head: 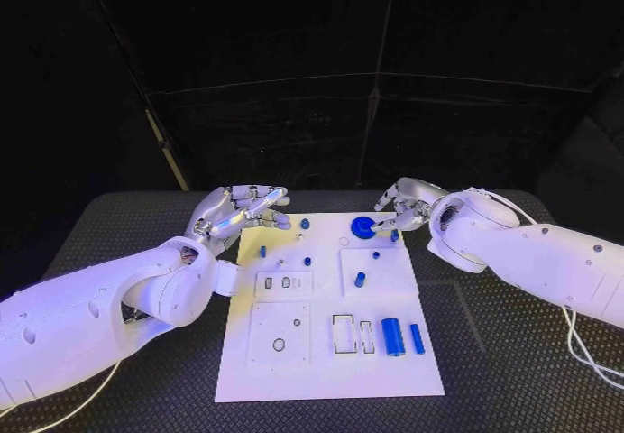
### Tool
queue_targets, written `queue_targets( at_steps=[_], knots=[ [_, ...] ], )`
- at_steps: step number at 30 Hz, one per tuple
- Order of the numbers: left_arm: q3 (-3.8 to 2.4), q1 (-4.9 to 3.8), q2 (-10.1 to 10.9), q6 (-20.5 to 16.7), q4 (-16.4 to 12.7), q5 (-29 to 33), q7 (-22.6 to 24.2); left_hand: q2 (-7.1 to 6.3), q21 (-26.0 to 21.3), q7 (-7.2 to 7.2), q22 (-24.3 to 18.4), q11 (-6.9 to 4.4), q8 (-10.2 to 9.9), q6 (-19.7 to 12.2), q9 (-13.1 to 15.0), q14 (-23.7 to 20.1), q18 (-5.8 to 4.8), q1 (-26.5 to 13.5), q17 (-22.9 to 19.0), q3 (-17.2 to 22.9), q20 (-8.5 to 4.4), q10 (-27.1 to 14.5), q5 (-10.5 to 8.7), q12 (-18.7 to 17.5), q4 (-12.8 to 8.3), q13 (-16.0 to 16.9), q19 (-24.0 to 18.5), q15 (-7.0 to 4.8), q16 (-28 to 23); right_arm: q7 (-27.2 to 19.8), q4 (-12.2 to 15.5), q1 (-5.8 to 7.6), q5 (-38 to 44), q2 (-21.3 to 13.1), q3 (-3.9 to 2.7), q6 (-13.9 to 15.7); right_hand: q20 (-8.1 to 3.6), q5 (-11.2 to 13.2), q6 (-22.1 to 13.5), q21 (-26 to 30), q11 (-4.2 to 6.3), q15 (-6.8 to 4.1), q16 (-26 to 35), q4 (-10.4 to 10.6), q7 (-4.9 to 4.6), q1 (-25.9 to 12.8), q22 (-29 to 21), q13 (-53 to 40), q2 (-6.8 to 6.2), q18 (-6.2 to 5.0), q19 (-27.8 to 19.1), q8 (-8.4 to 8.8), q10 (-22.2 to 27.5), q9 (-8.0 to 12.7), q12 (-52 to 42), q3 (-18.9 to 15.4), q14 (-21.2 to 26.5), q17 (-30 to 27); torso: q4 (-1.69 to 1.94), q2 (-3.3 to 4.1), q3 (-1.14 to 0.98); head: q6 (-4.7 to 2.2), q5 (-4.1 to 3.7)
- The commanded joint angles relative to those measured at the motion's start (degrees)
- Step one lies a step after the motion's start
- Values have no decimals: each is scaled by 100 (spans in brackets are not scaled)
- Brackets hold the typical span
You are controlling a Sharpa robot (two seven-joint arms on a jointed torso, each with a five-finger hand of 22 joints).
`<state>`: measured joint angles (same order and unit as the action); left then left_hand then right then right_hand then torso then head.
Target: Assemble the parts on the task board
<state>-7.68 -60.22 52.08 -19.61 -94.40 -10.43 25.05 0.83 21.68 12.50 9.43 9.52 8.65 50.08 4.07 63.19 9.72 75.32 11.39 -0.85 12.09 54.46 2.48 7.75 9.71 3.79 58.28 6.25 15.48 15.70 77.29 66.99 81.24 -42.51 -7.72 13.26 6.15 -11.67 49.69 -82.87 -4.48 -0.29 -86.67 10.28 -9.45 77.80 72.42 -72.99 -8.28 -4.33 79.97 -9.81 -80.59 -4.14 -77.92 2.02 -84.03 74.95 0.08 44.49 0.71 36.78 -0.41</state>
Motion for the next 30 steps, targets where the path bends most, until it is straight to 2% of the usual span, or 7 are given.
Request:
queue_targets(
  at_steps=[1, 12, 16, 30],
  knots=[
    [-5, -8, -12, 84, 6, -24, 16, 51, 11, 47, -6, 43, -33, 13, -9, 13, 54, 12, 6, -35, 4, 16, 23, -21, 8, -5, 26, 19, -39, 100, -86, 12, -137, 93, -5, -280, 5, -33, -61, -45, 5, 36, -45, 60, -2, 72, 51, -169, 19, 77, 73, -46, -78, 7, -131, -2, -419, 555, 5, 5, 5, 20, 19],
    [-5, -7, -34, 91, 30, -24, 12, 51, 11, 47, -6, 43, -33, 13, -9, 13, 54, 12, 6, -35, 4, 16, 23, -21, 8, -5, 26, 19, -39, 34, -326, 12, 46, 357, -7, -382, 17, -48, -44, -87, 1, 45, -73, -17, -1, 237, 132, -505, 116, 91, 107, -156, -222, 3, -385, 57, -429, 621, -8, 2, 7, 53, 18],
    [-5, -7, -39, 95, 33, -24, 11, 51, 11, 47, -6, 43, -33, 13, -9, 13, 54, 12, 6, -35, 4, 16, 23, -21, 8, -5, 26, 19, -39, 7, -407, 12, 127, 434, -7, -397, 18, -46, -38, -98, 2, 45, -79, -59, 0, 283, 154, -540, 144, 95, 117, -177, -233, 4, -410, 81, -432, 639, 2, 5, 8, 63, 12],
    [-5, -7, -49, 115, 49, -24, 3, 51, 11, 47, -6, 43, -33, 13, -9, 13, 54, 12, 6, -35, 4, 16, 23, -21, 8, -5, 26, 19, -39, 1, -562, 11, 436, 612, -6, -435, 20, -24, -19, -121, 3, 45, -96, -198, 1, 392, 204, -660, 235, 104, 136, -230, -287, 9, -493, 162, -439, 684, -7, 7, 5, 101, 21]
  ],
)
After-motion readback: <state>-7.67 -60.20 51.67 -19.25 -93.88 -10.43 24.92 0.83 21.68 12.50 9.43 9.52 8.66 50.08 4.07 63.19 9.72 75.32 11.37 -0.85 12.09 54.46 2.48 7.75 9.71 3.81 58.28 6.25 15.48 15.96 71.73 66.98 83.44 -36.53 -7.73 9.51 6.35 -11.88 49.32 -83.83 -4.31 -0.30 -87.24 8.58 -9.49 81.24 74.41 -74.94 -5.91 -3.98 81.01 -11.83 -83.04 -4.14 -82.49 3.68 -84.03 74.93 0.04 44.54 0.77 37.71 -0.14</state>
